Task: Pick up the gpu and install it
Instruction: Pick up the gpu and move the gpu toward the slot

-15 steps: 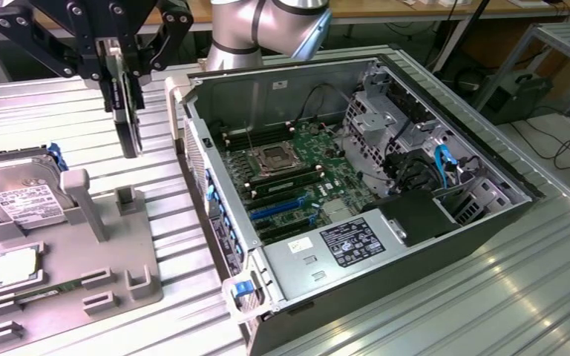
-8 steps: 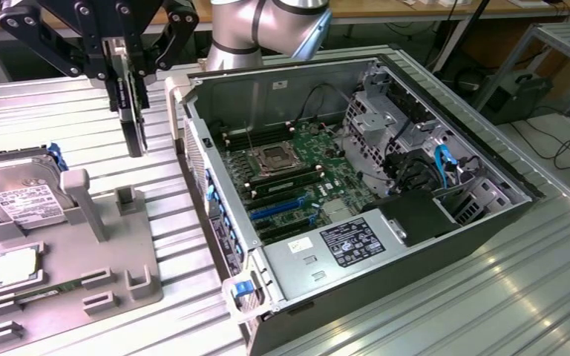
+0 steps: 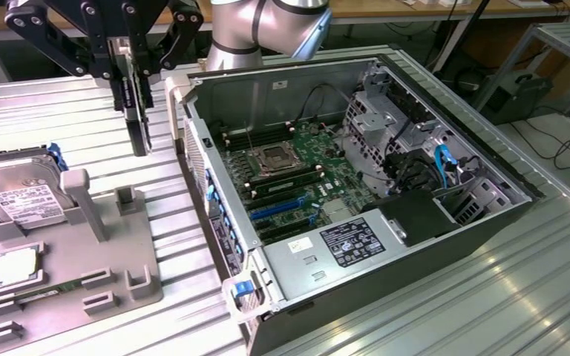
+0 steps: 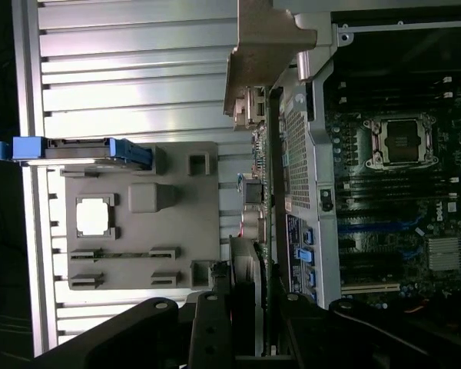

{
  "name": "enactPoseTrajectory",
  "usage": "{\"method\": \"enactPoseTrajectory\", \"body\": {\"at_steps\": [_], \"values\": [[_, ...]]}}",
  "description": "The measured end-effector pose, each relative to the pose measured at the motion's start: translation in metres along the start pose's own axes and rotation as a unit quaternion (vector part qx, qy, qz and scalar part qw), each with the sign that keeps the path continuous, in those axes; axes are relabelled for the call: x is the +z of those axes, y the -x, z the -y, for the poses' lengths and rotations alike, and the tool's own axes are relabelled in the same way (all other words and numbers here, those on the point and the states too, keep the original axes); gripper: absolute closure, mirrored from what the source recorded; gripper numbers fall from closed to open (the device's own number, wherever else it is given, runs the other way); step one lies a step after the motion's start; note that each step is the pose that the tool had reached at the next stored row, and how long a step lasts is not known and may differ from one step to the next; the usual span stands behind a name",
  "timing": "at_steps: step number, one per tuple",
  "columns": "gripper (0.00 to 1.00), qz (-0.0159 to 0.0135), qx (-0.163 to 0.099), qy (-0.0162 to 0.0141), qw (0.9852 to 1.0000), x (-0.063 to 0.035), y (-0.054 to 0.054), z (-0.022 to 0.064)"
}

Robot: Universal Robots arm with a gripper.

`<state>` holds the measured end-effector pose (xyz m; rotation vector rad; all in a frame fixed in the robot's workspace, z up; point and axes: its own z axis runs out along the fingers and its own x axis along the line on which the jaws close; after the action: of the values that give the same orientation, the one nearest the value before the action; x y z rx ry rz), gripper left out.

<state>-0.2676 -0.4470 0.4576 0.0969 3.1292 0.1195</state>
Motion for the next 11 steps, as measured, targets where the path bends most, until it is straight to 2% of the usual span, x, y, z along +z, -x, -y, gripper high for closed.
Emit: {"method": "enactPoseTrajectory", "body": {"at_steps": [11], "values": [[0.72,0.0000,0.000,0.0000,1.0000,0.0001,0.0087,-0.0005]]}}
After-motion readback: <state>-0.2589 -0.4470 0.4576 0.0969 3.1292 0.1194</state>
